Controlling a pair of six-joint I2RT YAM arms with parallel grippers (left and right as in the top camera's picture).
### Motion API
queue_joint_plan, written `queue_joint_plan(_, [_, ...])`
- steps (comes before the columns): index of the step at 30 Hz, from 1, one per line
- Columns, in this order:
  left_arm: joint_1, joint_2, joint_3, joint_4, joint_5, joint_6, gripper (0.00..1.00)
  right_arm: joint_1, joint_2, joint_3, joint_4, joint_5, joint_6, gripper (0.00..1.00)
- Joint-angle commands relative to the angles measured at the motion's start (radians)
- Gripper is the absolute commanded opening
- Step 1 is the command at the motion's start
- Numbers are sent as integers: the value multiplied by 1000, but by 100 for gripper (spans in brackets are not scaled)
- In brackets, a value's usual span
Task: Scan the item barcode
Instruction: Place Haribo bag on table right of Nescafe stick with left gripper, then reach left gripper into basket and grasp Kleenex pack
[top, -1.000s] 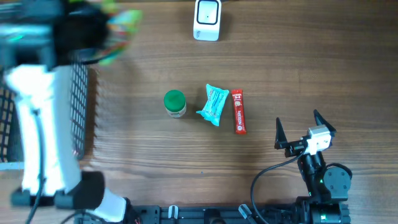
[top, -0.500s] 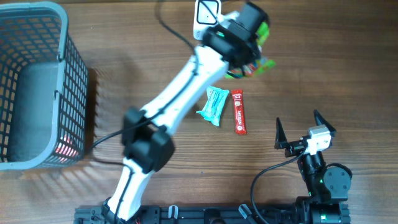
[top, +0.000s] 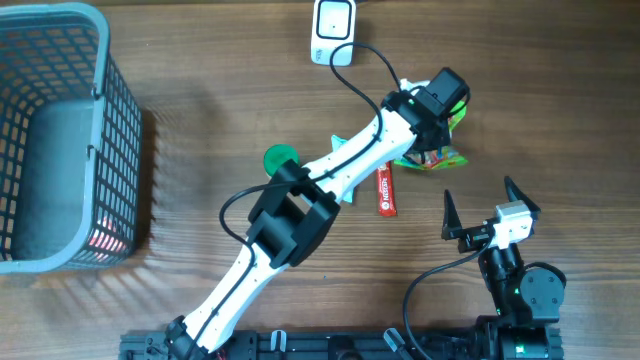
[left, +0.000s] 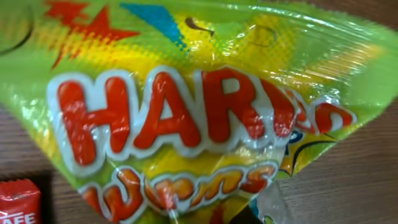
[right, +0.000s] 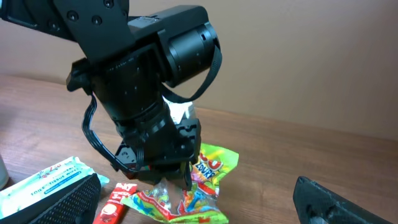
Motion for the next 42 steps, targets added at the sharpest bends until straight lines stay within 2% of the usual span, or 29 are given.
queue_joint_plan(1, [8, -11, 5, 6, 5, 13, 29, 5, 0, -1, 3, 10, 2, 100])
queue_joint_plan(6, [16, -62, 5, -24, 5, 35, 46, 5, 0, -1, 3, 9, 1, 100])
queue_joint_plan(12, [55, -238, 5, -68, -43, 140, 81, 5, 0, -1, 3, 10, 1, 100])
queue_joint_plan(21, [255, -634, 5, -283, -320, 192, 86, 5, 0, -1, 3, 9, 1, 100])
queue_joint_plan(22, [298, -685, 5, -312, -361, 192, 88, 5, 0, -1, 3, 10, 2, 100])
queue_joint_plan(24, [395, -767, 5, -362, -404, 191, 100, 5, 0, -1, 3, 10, 2, 100])
queue_joint_plan(26, [502, -822, 5, -421, -404, 147, 100, 5, 0, -1, 3, 10, 2, 100])
queue_joint_plan(31, [803, -883, 5, -642, -378, -67, 100, 5, 0, -1, 3, 10, 2, 100])
queue_joint_plan(36, [1069, -877, 2, -814, -269, -82, 100, 5, 0, -1, 3, 10, 1, 100])
queue_joint_plan(42, [1300, -877, -93, -845, -254, -105, 100, 5, 0, -1, 3, 9, 1, 100])
